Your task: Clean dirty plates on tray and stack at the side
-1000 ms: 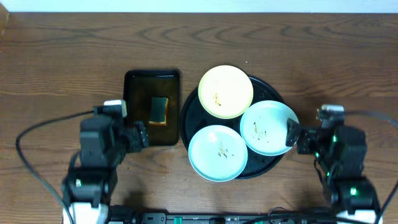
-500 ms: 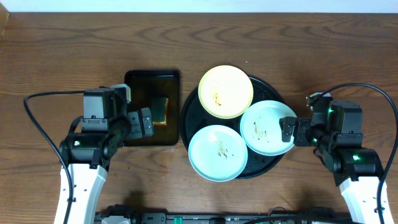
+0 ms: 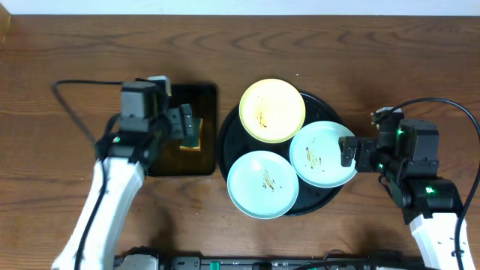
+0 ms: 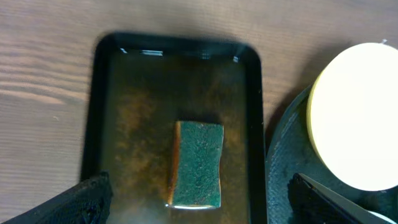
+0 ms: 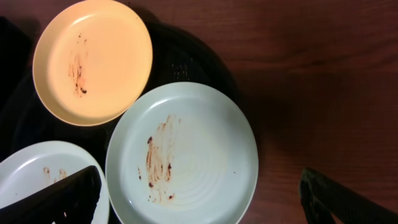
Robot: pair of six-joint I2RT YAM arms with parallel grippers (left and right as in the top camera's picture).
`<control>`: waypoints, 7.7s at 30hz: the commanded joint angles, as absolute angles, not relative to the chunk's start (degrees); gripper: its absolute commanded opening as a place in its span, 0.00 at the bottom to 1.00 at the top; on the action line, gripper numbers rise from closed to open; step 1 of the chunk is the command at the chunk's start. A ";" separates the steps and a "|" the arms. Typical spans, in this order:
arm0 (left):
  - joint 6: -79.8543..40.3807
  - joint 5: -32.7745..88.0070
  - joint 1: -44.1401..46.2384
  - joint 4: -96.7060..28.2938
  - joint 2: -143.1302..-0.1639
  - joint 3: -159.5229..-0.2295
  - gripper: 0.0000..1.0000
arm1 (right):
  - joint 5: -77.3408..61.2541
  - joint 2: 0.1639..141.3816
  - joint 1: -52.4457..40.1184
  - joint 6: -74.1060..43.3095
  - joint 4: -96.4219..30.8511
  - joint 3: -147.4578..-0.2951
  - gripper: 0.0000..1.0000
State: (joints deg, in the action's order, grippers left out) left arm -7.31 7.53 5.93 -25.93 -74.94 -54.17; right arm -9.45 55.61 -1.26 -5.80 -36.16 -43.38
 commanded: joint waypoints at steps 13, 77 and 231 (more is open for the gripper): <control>-5.67 6.39 10.96 -22.33 -97.01 -55.27 0.70 | -9.26 55.53 -1.48 -5.32 -36.18 -44.73 0.99; -10.46 -7.05 15.53 -24.12 -98.06 -54.24 0.07 | -9.23 55.53 -1.48 -5.30 -36.95 -44.73 0.99; -21.65 25.34 44.62 -21.19 -111.02 -81.08 0.07 | -4.14 88.73 -1.50 -8.95 -28.08 -44.16 0.01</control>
State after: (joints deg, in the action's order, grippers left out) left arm -18.26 20.71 44.29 -22.17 -107.85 -80.29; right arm -3.44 87.85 -1.32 -8.73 -27.49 -44.25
